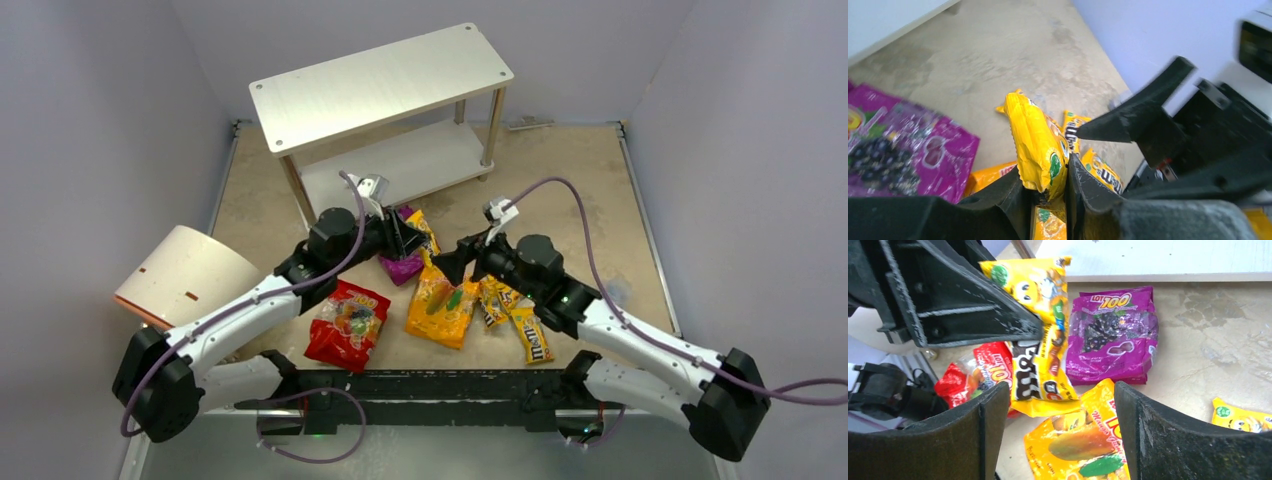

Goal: Place and organize the candy bags onto the shelf

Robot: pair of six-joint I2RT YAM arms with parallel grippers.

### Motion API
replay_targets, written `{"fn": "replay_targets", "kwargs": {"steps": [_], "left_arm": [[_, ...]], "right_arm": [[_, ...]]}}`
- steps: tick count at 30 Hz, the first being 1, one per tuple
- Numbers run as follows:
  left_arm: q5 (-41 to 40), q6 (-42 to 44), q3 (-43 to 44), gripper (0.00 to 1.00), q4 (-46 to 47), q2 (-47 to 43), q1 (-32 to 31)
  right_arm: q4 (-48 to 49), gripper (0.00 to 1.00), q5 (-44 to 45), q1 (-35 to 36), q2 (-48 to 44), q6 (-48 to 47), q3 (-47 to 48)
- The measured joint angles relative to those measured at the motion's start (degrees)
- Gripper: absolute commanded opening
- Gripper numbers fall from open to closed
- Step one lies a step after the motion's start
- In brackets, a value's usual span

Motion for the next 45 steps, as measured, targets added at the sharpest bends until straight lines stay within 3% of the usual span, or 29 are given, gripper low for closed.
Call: {"fn": "replay_targets", "kwargs": {"steps": [8, 16, 20, 22, 24, 25, 27, 34, 39, 45], "left_arm": [[15.69, 11.96, -4.09, 0.1, 8.63, -8.0, 0.0], [24.7, 14.84, -7.06, 0.1, 14.71, -10.12, 0.0], [26.56, 14.8, -7.54, 0.1, 16.33, -10.34, 0.0], [27.04, 14.8, -7.96, 0.22, 17.14, -10.58, 0.0], [26.97, 14.82, -7.98, 0.54, 17.25, -10.99, 0.0], [26.14, 14.93, -7.98, 0.75, 16.96, -11.5, 0.0], [23.52, 15.72, -7.98, 0.84, 15.06, -12.94, -0.04], [4.37, 14.71, -6.69, 0.91, 0.59, -19.37, -0.02], [-4.09, 13.84, -6.1, 0.93, -8.02, -25.51, 0.0], [-9.53, 11.02, -8.52, 0.95, -13.57, -30.36, 0.0]], "right_arm": [[2.86, 0.6, -10.49, 0.0, -9.64, 0.02, -5.38], [4.63, 0.42, -20.04, 0.04, -8.46, -0.04, -5.38], [4.37, 0.2, -22.67, 0.04, -6.01, -0.46, -5.38], [4.52, 0.15, -23.21, 0.11, -6.21, -0.07, -5.4], [4.85, 0.12, -23.17, 0.17, -7.17, 0.24, -5.75], [5.01, 0.11, -23.04, 0.2, -7.85, 0.22, -5.92], [4.52, 0.1, -22.27, 0.2, -9.35, 0.35, -5.97], [-5.31, 0.06, -13.62, -0.44, -8.37, -0.11, -1.29], [-11.17, 0.04, -8.37, -5.75, 1.33, -4.35, 6.03], [-9.57, 0.05, -5.92, -14.69, 17.64, -16.31, 13.55]]}}
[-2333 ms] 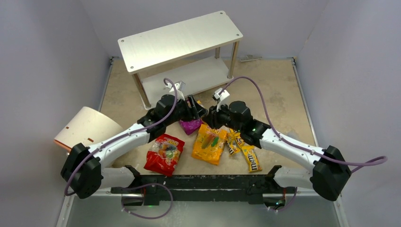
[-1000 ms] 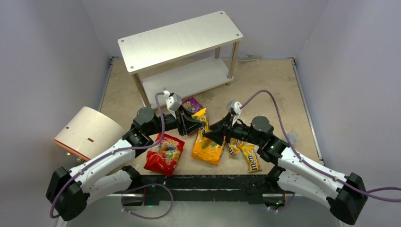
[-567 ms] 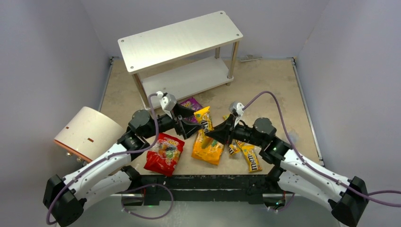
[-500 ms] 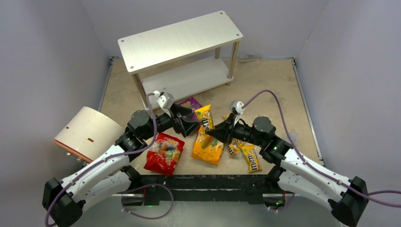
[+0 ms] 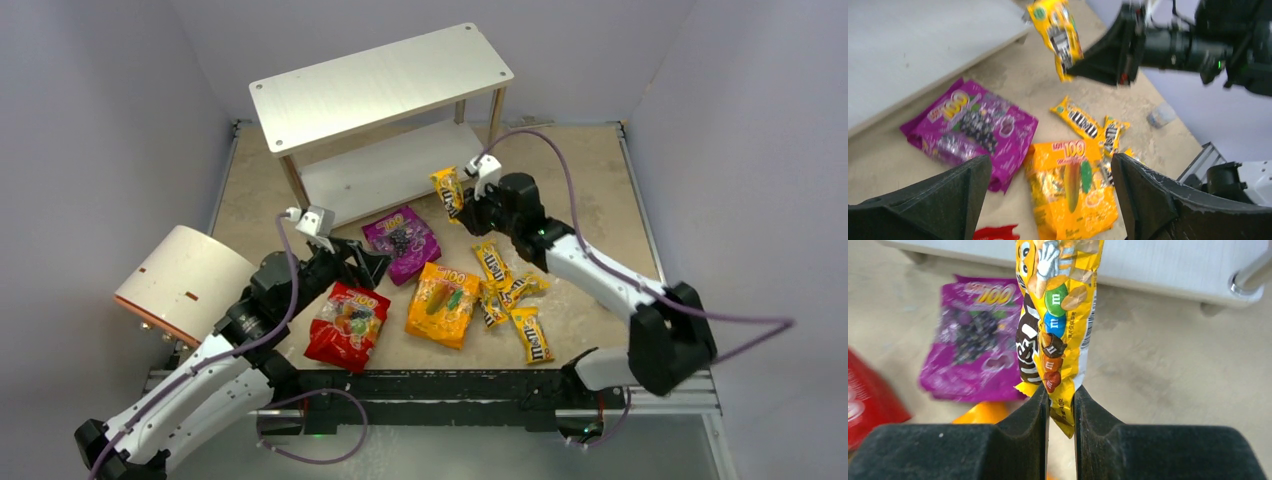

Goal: Place and organize the candy bags onto the shelf

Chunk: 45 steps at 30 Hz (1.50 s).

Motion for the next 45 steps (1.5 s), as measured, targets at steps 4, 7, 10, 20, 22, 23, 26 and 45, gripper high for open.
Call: {"fn": "replay_targets", "kwargs": {"steps": [4, 7, 10, 20, 22, 23, 26, 45], "left_arm": [[-1.01, -1.88, -2.01, 0.97, -4.31, 0.07, 0.0], [-0.98, -2.89, -4.24, 0.97, -5.38, -0.79, 0.0], [-0.98, -3.8, -5.33, 0.98, -6.23, -1.46, 0.0], [-1.25, -4.26, -5.33, 0.99, -7.08, -1.6, 0.0], [-1.25, -4.26, -5.33, 1.0, -7.19, -1.57, 0.0], [-1.25, -4.26, -5.33, 1.0, -7.28, -1.57, 0.0], [-1.25, -4.26, -5.33, 1.0, -7.48, -1.57, 0.0], [-0.92, -4.48, -5.33, 1.0, -7.39, -0.55, 0.0]], "right_arm": [[-0.48, 0.05, -0.09, -2.99, 16.44, -8.33, 13.6], [0.87, 0.06, 0.85, -4.39, 22.21, -11.47, 18.29], [3.02, 0.06, 2.71, -5.77, 27.82, -14.88, 22.1], [3.06, 0.09, 8.57, -7.15, 39.74, -20.31, 30.67], [3.1, 0.09, 9.38, -7.26, 40.79, -20.57, 31.45], [3.08, 0.1, 9.97, -7.32, 41.16, -20.68, 31.78], [3.56, 0.14, 10.73, -7.58, 42.07, -20.74, 32.54], [9.16, 0.61, 15.54, -8.44, 44.0, -20.26, 33.33]]}}
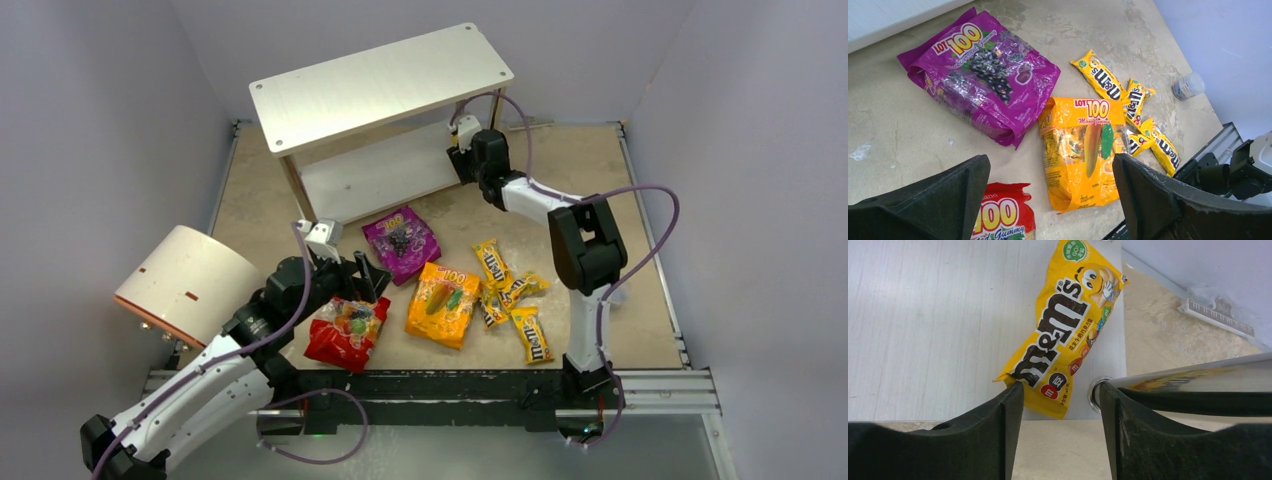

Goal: Place and organize the candy bags onto the shelf

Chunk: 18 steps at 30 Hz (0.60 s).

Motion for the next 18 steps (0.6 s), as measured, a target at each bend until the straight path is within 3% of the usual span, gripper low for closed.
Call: {"fn": "replay_targets", "kwargs": {"steps": [18], "left_arm": [[1.11, -0.81, 0.0, 1.0, 0.39, 0.61, 0.0]], "right_arm": [[4.61, 0.64, 9.57, 0.0, -5.9, 3.8, -8.13]]}}
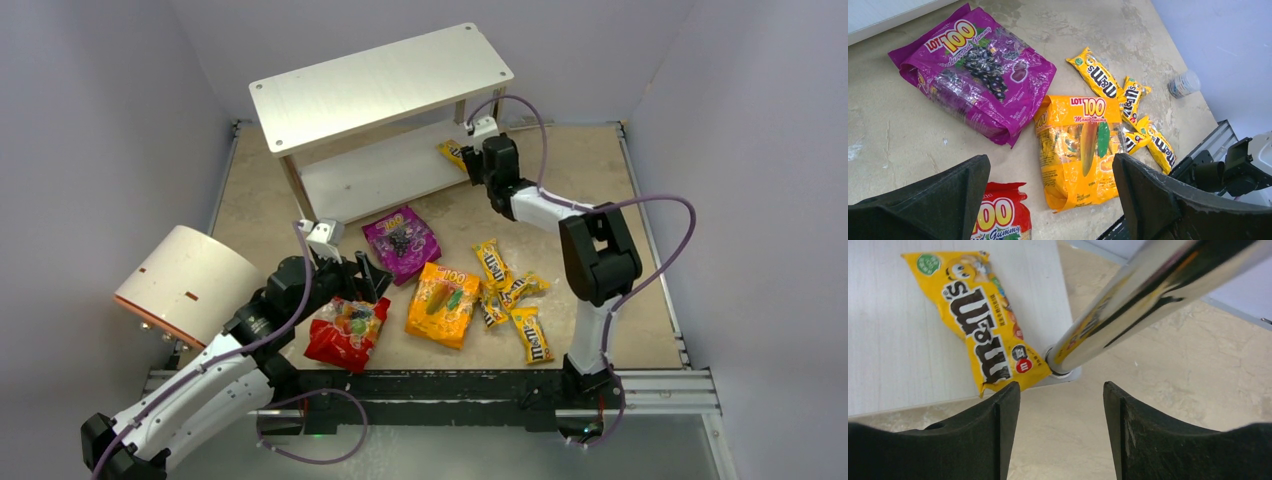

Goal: Place and organize the candy bags onto the shelf

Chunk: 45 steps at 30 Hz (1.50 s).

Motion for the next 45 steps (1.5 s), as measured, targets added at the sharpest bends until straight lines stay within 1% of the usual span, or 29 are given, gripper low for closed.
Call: {"fn": "replay_targets", "kwargs": {"steps": [4, 13, 20, 26, 45], "left_arm": [[0.07, 0.0, 0.0, 1.0, 0.07, 0.02, 0.0], [0.09, 0.0, 0.0, 1.0, 0.07, 0.02, -0.02], [0.17, 0.0, 0.0, 1.0, 0.07, 0.0, 0.0], [0.81, 0.02, 0.0, 1.0, 0.07, 0.0, -0.02], [1.27, 0.0, -0.57, 1.0, 0.2, -1.09, 0.0]], "right_arm": [[1.62, 0.64, 0.98, -0.24, -0.68, 1.05, -0.31], [1.73, 0.64, -0.07, -0.26, -0.76, 1.86, -0.46], [0.94, 0.64, 0.13, -0.26, -1.86, 2.78, -3.89], [1.2, 0.64, -0.11, -0.26, -1.92, 3.78, -4.13], [0.2, 0.65, -3.17, -0.31, 2.49, 5.84, 2.93]]}}
